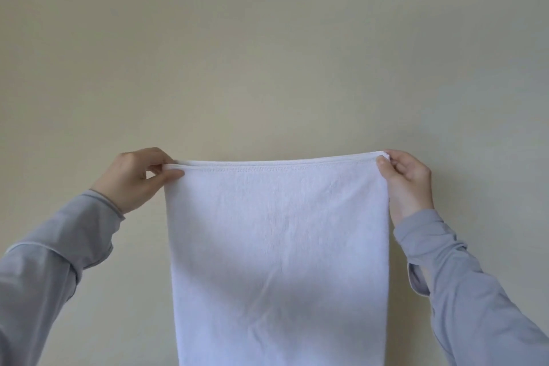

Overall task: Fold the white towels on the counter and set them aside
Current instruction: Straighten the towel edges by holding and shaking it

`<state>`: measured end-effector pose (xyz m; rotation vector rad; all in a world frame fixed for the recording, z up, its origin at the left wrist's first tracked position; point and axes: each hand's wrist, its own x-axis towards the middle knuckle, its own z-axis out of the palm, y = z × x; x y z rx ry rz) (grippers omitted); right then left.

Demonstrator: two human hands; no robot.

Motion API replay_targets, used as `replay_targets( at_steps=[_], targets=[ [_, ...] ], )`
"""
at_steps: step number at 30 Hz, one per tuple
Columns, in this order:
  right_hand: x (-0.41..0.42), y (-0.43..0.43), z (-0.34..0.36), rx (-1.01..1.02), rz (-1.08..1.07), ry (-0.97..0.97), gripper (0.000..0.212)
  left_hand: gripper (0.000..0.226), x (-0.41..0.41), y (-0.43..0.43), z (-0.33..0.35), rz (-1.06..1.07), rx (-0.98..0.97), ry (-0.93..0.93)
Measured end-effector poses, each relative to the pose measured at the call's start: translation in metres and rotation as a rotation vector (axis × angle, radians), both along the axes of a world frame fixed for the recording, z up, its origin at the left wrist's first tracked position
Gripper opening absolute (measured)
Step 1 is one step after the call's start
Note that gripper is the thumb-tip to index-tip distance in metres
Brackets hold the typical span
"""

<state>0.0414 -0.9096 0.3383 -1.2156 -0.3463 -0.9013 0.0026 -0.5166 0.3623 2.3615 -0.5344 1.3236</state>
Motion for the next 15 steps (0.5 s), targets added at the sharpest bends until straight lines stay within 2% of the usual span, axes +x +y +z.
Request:
replay_targets(
  at_steps=[5,8,11,15],
  targets=[
    [0.0,-0.008,-0.002,0.027,-0.001,0.025,0.015,0.018,-0.001,-0.01,-0.003,-0.075,-0.118,0.084],
    [-0.002,-0.016,-0.003,0.041,-0.01,0.031,0.011,0.012,-0.001,-0.018,-0.006,-0.224,-0.33,0.156],
    [-0.003,-0.025,-0.004,0.091,-0.039,0.007,0.012,0.02,0.004,-0.021,-0.007,-0.329,-0.525,0.143],
    [-0.008,-0.035,-0.007,0.032,-0.01,0.026,0.013,0.017,0.01,-0.035,-0.012,-0.259,-0.58,0.153]
  ],
)
